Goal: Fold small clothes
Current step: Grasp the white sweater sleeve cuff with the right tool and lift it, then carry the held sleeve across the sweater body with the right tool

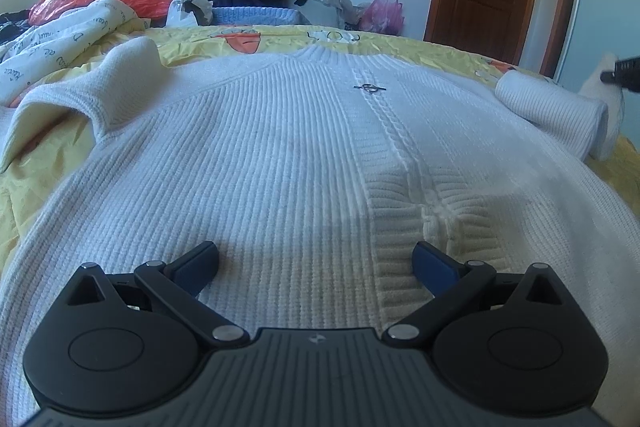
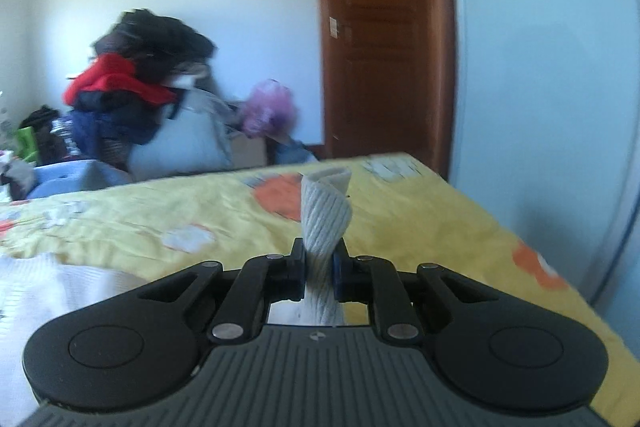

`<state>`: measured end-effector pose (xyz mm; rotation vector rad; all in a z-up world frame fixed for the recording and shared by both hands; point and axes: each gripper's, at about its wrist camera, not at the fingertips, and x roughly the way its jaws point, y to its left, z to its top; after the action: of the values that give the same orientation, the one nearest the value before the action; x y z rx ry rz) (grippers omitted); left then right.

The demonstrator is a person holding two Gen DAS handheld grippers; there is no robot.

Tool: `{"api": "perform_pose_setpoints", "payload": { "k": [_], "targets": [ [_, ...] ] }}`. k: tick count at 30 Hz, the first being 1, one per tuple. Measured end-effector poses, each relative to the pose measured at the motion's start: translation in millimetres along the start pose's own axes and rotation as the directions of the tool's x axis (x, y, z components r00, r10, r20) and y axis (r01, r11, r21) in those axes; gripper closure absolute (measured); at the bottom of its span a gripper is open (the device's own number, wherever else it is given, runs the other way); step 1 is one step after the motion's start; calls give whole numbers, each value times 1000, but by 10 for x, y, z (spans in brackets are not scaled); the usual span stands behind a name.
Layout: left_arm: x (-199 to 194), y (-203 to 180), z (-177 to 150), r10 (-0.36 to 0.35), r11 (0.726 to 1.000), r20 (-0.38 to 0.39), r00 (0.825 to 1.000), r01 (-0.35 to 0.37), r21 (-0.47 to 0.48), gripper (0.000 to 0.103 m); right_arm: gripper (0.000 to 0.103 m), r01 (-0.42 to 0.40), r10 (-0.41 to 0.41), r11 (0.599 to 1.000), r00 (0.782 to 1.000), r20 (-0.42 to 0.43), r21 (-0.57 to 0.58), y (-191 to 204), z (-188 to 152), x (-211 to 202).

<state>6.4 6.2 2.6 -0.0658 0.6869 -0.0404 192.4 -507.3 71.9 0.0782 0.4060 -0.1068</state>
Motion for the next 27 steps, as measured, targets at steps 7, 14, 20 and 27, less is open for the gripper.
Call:
{"api": "perform_pose_setpoints", "payload": {
  "k": [7, 14, 20, 27],
  "targets": [
    [-30, 72, -12, -24, 999, 12, 1000, 24, -28, 0, 87, -71, 74, 992, 997, 29, -101, 472, 140, -234],
    [-60, 120, -27, -43, 998, 23, 999, 44, -51, 0, 87, -105, 111, 982, 994, 25, -160, 760, 154, -380],
    [-61, 127, -29, -44, 998, 23, 999, 45, -52, 0, 87, -142, 149, 974, 988, 30, -177, 912, 201, -492],
    [-57, 124, -32, -37, 998, 19, 999, 38, -44, 0, 87, -303, 311, 918, 950, -8, -256, 1412, 55, -844]
  ]
}}
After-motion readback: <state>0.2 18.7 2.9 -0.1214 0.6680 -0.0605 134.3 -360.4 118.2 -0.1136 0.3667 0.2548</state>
